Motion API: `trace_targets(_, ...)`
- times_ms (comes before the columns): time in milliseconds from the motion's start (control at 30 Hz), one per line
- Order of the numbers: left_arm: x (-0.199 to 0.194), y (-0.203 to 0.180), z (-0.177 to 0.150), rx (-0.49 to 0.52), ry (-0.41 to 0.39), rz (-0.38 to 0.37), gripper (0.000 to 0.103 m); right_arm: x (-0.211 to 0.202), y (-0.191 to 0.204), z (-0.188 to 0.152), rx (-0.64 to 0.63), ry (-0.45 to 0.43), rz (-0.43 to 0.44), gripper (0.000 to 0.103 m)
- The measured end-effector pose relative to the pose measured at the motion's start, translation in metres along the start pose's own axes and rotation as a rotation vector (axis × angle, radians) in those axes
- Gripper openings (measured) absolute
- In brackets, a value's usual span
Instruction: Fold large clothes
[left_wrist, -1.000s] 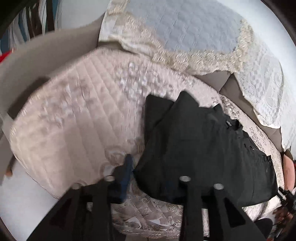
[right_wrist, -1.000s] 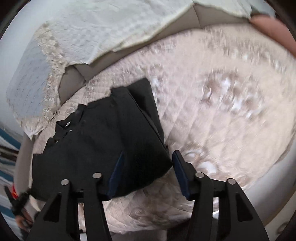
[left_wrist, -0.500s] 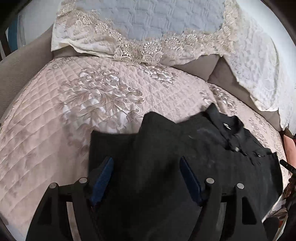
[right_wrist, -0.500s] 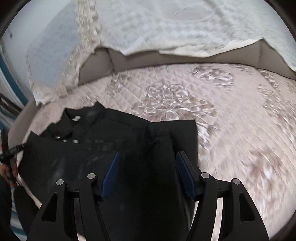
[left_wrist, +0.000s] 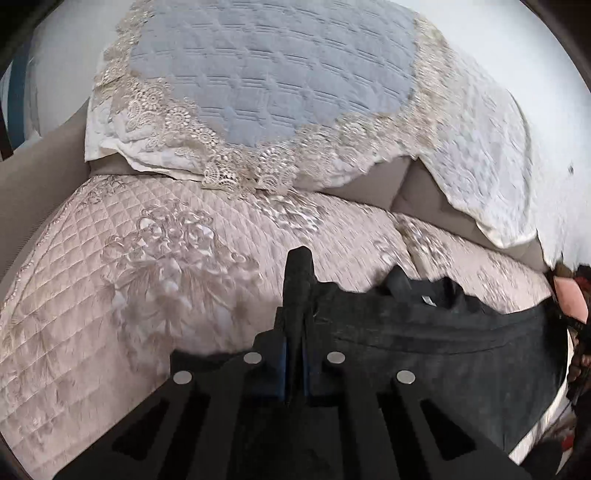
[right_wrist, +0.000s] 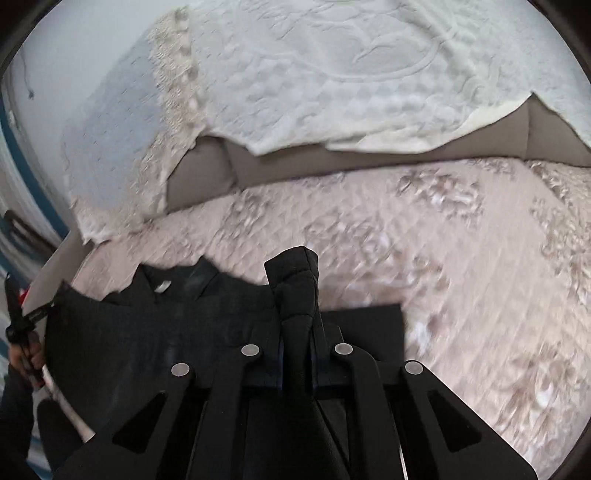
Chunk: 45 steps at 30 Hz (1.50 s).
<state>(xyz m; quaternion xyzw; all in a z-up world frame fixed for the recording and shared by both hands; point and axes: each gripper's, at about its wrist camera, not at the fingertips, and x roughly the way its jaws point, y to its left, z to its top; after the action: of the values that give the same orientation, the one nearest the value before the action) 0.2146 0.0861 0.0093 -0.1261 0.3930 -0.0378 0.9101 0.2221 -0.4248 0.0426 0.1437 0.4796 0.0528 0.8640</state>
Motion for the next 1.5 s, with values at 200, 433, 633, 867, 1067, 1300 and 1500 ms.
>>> trace_targets(200,0.067,0.011,-0.009,-0.058,0.124,0.106,0.010,0.068,-0.017,-0.010,0.052,0.136,-0.102,0.016)
trace_targets(433,0.044,0.018,-0.002,-0.085,0.101,0.128,0.021,0.040,-0.013,-0.011,0.037,0.097,-0.147,0.030)
trace_targets(633,-0.031,0.013,-0.016,-0.052,0.007,0.105,0.039,-0.029,0.014,-0.035,-0.012,0.013,-0.145,0.034)
trace_targets(867,-0.041,-0.017,-0.082,0.058,0.122,0.027,0.047,-0.013,0.007,-0.099,0.011,0.163,-0.216,0.034)
trace_targets(1067,-0.055,-0.050,-0.090,0.094,0.108,-0.042,0.049,-0.033,0.040,-0.086,-0.015,0.094,-0.180,0.034)
trace_targets(1300,-0.059,-0.114,-0.108,0.195,0.110,-0.147,0.051,-0.029,0.129,-0.122,-0.147,0.111,0.009,0.034)
trace_targets(1500,-0.021,-0.121,-0.116,0.209,0.184,-0.077,0.051,0.018,0.122,-0.134,-0.115,0.196,-0.006,0.030)
